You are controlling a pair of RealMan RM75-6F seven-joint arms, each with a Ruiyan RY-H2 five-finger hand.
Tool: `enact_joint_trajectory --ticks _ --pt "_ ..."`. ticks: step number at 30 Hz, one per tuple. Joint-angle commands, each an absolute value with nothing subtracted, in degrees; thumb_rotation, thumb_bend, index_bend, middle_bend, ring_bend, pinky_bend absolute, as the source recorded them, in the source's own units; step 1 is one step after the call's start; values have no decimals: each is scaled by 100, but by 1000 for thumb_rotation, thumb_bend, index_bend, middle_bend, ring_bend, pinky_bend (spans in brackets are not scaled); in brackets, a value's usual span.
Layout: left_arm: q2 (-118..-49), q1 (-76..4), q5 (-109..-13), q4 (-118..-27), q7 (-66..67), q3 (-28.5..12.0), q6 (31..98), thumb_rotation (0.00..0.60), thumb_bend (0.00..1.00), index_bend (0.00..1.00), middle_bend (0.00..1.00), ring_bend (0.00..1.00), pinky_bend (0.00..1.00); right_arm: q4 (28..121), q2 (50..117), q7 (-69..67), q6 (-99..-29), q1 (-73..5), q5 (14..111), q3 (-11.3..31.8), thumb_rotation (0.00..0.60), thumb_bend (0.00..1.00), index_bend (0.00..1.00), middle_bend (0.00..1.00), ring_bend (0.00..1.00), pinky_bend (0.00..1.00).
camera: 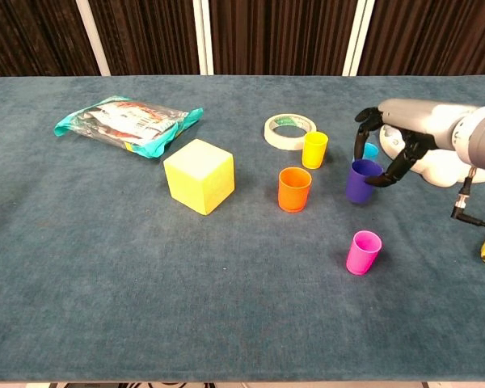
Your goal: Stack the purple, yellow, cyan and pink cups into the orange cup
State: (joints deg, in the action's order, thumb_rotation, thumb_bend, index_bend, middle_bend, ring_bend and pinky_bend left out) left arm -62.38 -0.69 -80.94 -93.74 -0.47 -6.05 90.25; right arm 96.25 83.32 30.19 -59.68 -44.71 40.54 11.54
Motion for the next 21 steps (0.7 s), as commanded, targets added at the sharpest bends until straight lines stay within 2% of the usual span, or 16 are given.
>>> enact_joint_trajectory --ticks 1,9,21 --pt "-6239 -70 -8099 -9376 -45 -602 9025 600 274 21 32 0 0 10061 8032 3050 -6035 -4505 4151 1277 600 409 484 0 31 19" --pt "-6233 -63 -8125 -9401 -35 -591 9039 600 273 21 32 0 0 10863 7672 3359 -6079 -4752 4017 1452 600 409 484 0 31 19" --pt "-6233 -67 -8085 -9401 -83 -599 9001 600 273 21 32 0 0 10744 8047 3641 -6246 -5191 3545 1618 600 409 484 0 31 19"
